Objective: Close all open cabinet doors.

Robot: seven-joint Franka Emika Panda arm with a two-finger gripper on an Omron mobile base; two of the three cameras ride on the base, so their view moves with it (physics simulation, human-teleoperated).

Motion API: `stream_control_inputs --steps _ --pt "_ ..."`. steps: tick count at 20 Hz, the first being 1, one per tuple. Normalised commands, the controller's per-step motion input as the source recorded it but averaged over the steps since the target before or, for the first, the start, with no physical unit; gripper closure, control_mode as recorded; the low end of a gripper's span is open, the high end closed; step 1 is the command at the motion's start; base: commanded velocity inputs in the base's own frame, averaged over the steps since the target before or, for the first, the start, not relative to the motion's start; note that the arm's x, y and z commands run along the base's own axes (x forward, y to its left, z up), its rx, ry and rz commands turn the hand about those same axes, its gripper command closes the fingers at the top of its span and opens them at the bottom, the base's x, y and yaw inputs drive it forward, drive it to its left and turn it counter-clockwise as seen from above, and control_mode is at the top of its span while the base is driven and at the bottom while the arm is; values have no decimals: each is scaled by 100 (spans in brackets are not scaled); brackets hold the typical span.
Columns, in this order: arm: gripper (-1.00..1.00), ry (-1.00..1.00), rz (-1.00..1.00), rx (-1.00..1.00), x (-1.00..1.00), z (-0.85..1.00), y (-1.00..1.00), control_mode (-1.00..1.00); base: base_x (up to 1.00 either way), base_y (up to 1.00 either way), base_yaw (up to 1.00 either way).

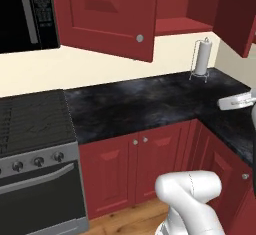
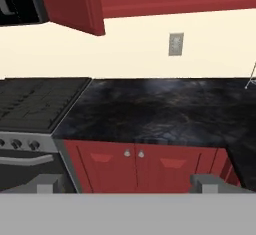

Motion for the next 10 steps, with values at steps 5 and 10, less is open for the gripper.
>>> stream_control_inputs --steps 5,10 --pt "-100 0 0 0 0 0 0 100 25 -34 4" --pt "-100 0 0 0 0 0 0 100 32 -24 1"
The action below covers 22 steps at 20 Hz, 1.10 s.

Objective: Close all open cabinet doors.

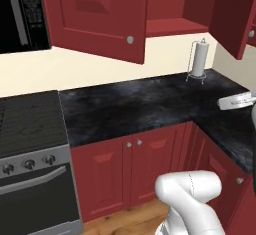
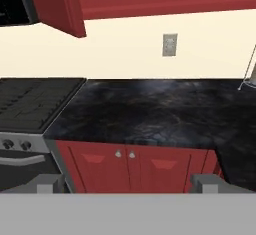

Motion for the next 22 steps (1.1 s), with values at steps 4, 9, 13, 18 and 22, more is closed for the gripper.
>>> stream_control_inputs --steps 4,9,13,18,22 --pt "-100 0 0 0 0 0 0 100 66 0 3" --pt "-100 0 0 0 0 0 0 100 62 -7 4" --pt "-100 0 0 0 0 0 0 100 49 -24 8" --pt "-100 0 0 0 0 0 0 100 35 -46 7" --pt "-100 0 0 0 0 0 0 100 34 -52 5"
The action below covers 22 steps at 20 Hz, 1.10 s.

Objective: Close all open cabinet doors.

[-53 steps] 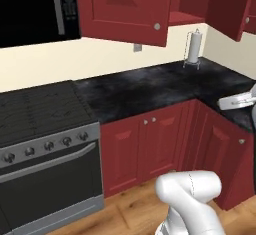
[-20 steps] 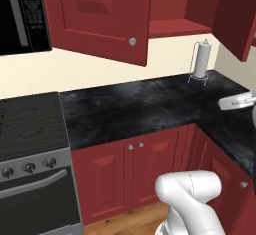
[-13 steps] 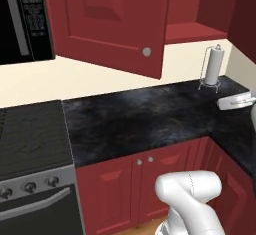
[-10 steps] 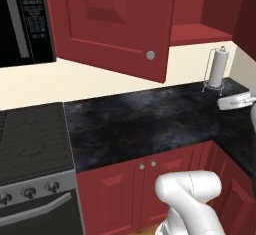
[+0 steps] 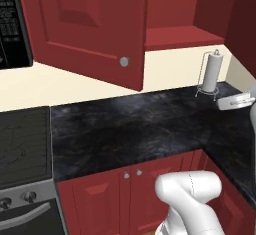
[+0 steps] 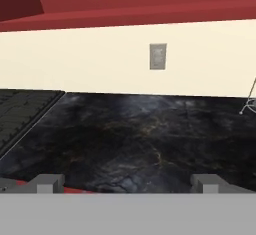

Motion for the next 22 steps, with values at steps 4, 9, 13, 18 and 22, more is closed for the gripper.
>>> stream_control_inputs --steps 4,9,13,18,22 --pt "-100 0 0 0 0 0 0 100 43 -26 2" --pt "-100 0 0 0 0 0 0 100 53 -5 0" --pt "-100 0 0 0 0 0 0 100 29 -22 0" --pt "-100 0 0 0 0 0 0 100 2 -23 0" --pt "-100 0 0 0 0 0 0 100 0 0 0"
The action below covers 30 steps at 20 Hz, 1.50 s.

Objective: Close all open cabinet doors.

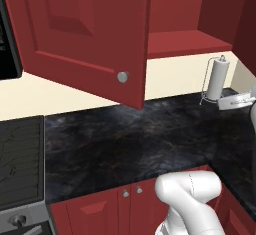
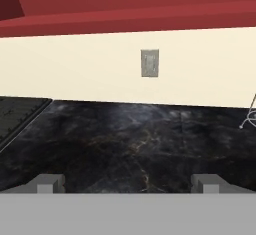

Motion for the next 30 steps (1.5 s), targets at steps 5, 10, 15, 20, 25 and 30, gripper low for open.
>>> stream_control_inputs --steps 5,10,15,20,25,30 --pt "-100 0 0 0 0 0 0 100 -1 -3 0" --pt "-100 -9 -1 0 -29 0 -6 -100 -11 -6 0" --pt "-100 -37 -12 4 -100 0 -41 -100 0 0 0" --pt "-100 -21 -11 8 -54 1 -69 -100 0 0 0" --pt "-100 -8 -6 14 2 1 -86 -100 0 0 0" --pt "-100 -2 0 24 19 8 -60 -100 0 0 0"
